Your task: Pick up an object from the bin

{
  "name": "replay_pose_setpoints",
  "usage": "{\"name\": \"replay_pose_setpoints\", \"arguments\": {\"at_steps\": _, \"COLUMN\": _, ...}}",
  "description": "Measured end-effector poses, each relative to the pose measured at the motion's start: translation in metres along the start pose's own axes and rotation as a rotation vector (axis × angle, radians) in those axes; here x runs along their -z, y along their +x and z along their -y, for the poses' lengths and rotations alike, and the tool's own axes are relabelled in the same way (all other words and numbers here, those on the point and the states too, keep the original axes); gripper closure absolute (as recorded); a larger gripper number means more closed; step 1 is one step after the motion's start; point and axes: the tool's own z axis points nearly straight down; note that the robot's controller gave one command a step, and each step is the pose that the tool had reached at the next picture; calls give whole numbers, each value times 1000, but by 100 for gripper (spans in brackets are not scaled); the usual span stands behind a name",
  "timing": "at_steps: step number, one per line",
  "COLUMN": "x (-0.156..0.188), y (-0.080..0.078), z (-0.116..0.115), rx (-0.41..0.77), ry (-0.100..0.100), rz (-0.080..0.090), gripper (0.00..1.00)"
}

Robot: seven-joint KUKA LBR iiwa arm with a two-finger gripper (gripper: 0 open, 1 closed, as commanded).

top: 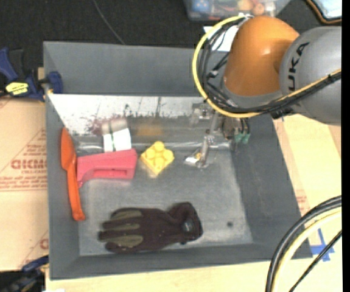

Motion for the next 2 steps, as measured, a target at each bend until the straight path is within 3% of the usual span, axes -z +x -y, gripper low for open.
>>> {"name": "replay_pose_setpoints", "arguments": {"at_steps": 1, "x": -40, "y": 49, "z": -1, "rx": 95, "ry": -3, "rz": 1, "gripper": 0}}
{"name": "replay_pose_setpoints", "arguments": {"at_steps": 2, "x": -41, "y": 54, "z": 18, "rx": 407, "ry": 1, "rz": 7, "gripper": 0}}
